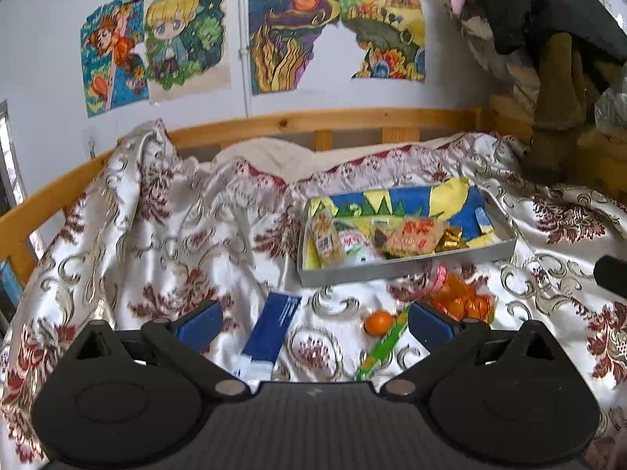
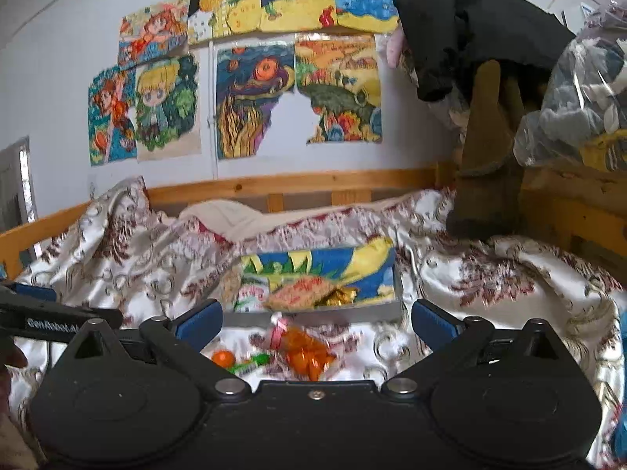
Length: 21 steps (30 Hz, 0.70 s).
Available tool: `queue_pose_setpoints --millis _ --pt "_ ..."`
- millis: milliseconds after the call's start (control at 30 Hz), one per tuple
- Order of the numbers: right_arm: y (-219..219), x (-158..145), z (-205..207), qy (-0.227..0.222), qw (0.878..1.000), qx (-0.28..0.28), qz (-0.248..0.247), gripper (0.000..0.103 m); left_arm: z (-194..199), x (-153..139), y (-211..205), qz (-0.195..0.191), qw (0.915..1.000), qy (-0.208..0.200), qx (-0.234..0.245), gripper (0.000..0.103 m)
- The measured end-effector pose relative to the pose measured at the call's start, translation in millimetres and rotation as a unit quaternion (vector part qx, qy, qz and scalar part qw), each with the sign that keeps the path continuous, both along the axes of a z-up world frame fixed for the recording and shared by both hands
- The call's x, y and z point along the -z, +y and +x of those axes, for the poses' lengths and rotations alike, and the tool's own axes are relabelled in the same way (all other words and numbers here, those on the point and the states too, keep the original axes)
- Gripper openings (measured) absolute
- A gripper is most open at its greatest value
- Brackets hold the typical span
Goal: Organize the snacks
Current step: 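Lift both tools up away from the tray, then move both tools down toward the green stick and orange bag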
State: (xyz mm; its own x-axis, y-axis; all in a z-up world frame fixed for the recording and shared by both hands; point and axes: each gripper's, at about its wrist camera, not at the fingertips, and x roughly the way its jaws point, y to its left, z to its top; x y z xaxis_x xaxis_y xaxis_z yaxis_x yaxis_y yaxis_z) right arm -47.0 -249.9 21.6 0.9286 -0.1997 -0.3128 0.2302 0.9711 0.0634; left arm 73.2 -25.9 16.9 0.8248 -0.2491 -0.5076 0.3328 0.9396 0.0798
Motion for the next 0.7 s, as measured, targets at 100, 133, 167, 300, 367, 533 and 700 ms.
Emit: queue_pose_setpoints --millis 100,133,167,300,367,533,700 --pt "2 2 -5 0.008 1.0 -0.002 0.007 0.102 -5 5 6 0.008 0.9997 0.019 -0.014 0.103" --pt "3 2 -7 0.009 1.0 -0.004 0.008 0.102 -7 8 7 0.013 0.9994 0.025 -0.02 0.103" --pt "3 3 -7 0.011 1.0 -0.005 0.01 0.102 -8 9 8 0.017 0.9991 0.029 -0.024 0.103" --pt "4 7 -5 0.033 0.999 -0.004 0.013 0.102 -11 15 9 0.034 0.9977 0.05 -0.029 0.103" --pt "5 9 -4 0.044 0.999 -0.004 0.015 0.102 -12 17 8 0.041 0.9975 0.051 -0.027 0.103" --pt "4 14 1 0.064 0.997 -0.011 0.03 0.102 -17 18 5 0.057 0.997 0.046 -0.023 0.103" --pt "6 16 4 0.075 0.997 -0.012 0.029 0.102 -15 20 2 0.069 0.9959 0.054 -0.022 0.103"
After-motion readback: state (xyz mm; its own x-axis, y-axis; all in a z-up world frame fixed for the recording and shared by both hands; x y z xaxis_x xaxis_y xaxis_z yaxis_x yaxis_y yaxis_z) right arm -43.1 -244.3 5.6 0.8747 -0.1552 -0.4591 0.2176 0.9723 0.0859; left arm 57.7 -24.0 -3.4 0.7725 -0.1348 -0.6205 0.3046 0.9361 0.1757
